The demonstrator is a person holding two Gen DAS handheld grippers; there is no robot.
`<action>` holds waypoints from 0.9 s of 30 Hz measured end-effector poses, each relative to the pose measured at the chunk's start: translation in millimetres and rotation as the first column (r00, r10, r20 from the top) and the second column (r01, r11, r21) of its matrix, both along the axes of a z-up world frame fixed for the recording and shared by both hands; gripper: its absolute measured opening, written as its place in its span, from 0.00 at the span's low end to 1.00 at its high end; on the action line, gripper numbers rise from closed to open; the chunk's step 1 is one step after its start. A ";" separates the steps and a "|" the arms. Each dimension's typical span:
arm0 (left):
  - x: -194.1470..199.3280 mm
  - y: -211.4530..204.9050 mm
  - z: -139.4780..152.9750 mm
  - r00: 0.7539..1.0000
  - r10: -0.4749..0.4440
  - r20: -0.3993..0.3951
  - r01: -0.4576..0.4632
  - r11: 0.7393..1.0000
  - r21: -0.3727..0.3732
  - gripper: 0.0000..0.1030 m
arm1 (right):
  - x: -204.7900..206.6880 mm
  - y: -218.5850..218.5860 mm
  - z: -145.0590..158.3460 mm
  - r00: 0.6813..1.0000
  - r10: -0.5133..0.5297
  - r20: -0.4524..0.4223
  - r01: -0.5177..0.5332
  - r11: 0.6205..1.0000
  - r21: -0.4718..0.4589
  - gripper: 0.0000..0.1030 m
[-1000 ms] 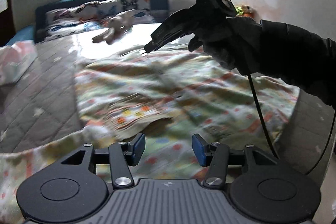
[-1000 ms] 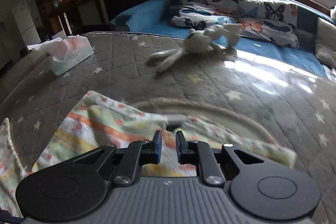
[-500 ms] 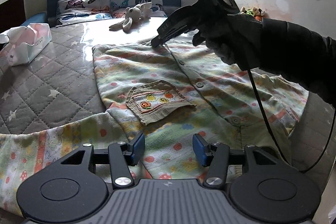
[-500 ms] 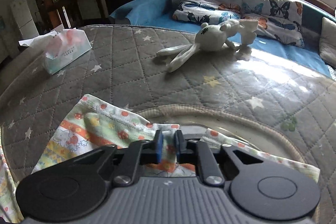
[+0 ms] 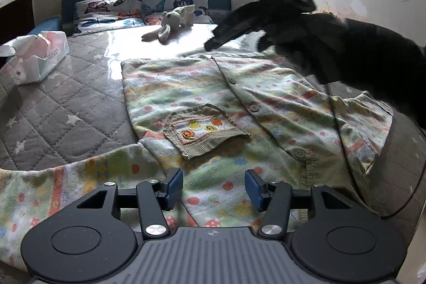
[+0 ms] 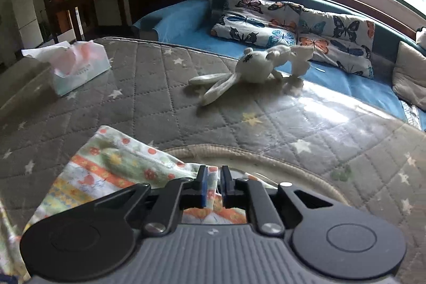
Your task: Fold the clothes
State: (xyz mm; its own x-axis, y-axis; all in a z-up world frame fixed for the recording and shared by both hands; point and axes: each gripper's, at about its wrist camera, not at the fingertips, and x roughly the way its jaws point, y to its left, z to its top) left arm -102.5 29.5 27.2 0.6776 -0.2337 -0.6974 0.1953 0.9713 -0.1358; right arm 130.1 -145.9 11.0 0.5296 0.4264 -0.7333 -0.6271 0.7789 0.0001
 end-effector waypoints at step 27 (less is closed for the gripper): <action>-18.5 18.4 -1.1 0.995 0.101 0.025 -0.102 0.993 0.055 0.57 | -193.8 -98.6 -12.3 0.993 0.115 -0.020 -0.115 0.993 -0.024 0.45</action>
State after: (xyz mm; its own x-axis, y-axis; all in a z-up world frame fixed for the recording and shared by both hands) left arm -121.0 47.9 26.2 0.7109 -0.1235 -0.6924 0.0974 0.9923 -0.0770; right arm -63.7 -244.4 -1.3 0.4644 0.4651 -0.7537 -0.7126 0.7015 -0.0062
